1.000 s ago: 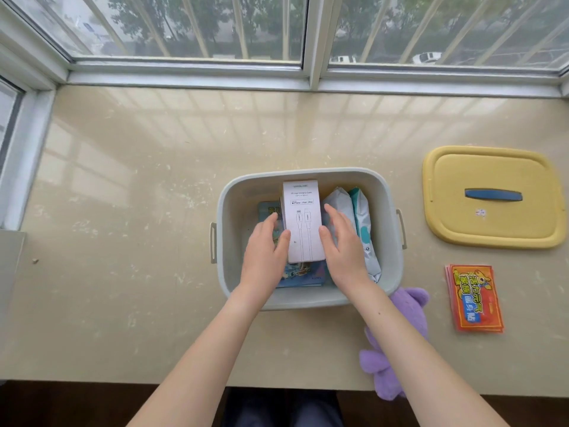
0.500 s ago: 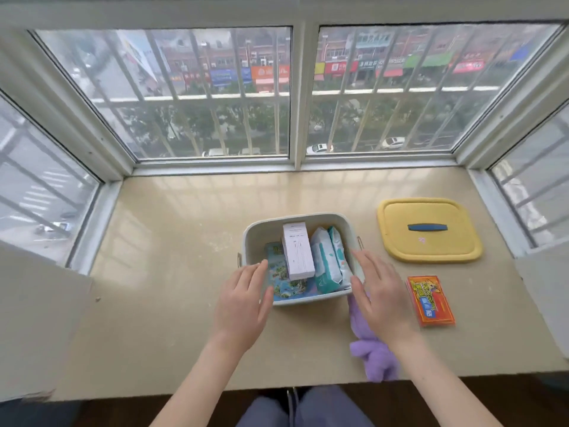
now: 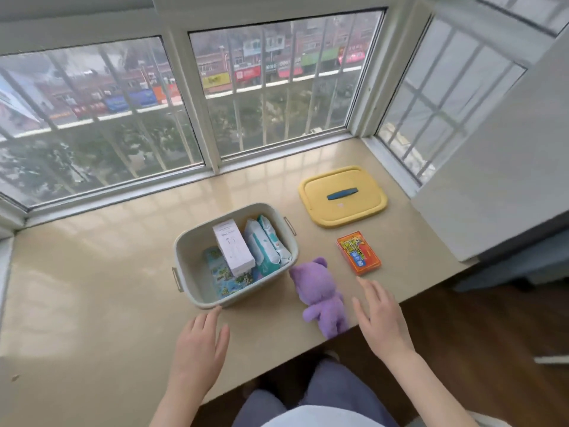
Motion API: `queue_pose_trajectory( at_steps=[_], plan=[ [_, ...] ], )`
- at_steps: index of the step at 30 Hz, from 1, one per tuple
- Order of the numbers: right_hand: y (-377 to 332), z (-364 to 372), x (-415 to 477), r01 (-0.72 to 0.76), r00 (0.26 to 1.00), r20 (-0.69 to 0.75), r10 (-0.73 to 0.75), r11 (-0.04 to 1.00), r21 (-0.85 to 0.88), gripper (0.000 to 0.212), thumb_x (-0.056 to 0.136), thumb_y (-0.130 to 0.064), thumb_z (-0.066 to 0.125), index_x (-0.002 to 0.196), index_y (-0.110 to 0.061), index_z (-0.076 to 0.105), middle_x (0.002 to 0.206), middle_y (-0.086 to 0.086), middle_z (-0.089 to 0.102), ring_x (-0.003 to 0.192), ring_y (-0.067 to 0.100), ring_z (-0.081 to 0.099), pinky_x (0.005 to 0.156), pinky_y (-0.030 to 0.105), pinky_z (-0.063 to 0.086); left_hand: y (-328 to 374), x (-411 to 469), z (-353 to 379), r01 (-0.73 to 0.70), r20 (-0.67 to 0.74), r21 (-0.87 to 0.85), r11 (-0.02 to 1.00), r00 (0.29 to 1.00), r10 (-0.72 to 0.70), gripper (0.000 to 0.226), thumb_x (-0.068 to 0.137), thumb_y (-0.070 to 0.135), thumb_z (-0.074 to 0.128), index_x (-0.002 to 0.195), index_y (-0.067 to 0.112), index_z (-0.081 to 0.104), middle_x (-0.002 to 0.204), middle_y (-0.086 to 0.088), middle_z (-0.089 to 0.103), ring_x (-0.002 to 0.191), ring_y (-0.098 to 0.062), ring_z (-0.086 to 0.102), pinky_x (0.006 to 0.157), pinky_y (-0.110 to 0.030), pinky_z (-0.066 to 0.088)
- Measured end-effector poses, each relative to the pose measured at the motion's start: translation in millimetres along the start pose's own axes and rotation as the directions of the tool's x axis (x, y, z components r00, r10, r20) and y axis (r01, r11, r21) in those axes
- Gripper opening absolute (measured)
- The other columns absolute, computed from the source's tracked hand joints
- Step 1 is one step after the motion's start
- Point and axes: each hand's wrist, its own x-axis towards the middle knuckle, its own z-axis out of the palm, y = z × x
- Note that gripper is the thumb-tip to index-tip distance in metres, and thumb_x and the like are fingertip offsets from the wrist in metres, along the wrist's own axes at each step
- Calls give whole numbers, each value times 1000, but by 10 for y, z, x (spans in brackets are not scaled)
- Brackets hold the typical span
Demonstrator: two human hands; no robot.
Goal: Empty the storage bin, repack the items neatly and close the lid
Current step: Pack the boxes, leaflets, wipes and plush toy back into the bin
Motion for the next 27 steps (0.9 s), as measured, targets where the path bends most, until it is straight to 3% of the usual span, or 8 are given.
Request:
queue_pose_trajectory(
  at_steps=[3,6,11,14,21,23,27],
  plan=[
    [366,-111,155,-24,999,-23,24,1000,-12,51,95,-38,41,134,-8,53,124,13,59,108,31,58,90,43,50,316,273,100,24,-27,-131,991,999,-28,45,96,36,48,132,9,53,122,-7,61,113,-29,57,90,-40,48],
    [755,-199,396,-17,999,-28,17,1000,-13,51,94,-27,57,140,-8,47,131,17,55,118,33,54,97,45,48,739,552,296,53,-8,-247,968,998,-56,56,93,32,59,142,11,42,136,-4,53,128,-24,47,103,-37,38],
    [1429,-208,902,-28,989,147,32,999,-31,65,93,-33,57,151,-19,31,143,21,43,133,37,38,105,48,39,1498,829,876,187,56,-288,939,982,-179,70,90,30,65,148,7,32,146,-11,43,136,-25,38,109,-34,30],
    [1744,-88,1157,-22,960,280,33,999,-45,68,95,-37,54,154,-22,23,150,23,33,139,38,30,110,46,31,1875,892,1283,314,123,-349,883,949,-289,69,88,24,67,146,4,34,145,-13,44,134,-26,38,105,-27,28],
    [2217,481,1661,17,888,459,-17,1000,4,65,96,-33,54,153,-21,25,151,18,34,138,33,32,111,43,33,2136,1088,2127,600,223,-385,702,798,-560,74,78,28,75,137,0,41,130,-20,49,121,-35,45,97,-37,40],
    [2319,710,1801,-13,869,494,8,1000,8,64,96,-35,54,152,-21,27,150,18,34,138,33,33,111,43,33,2123,1179,2310,658,224,-408,632,744,-630,75,74,33,77,133,2,43,125,-18,50,118,-36,47,92,-39,42],
    [2497,1139,2073,-56,852,520,58,998,-20,59,96,-40,53,150,-27,33,149,16,36,136,32,34,110,43,34,2091,1390,2552,708,183,-488,510,655,-733,100,63,44,77,147,20,29,138,-18,40,125,-36,42,103,-45,39]
  ],
)
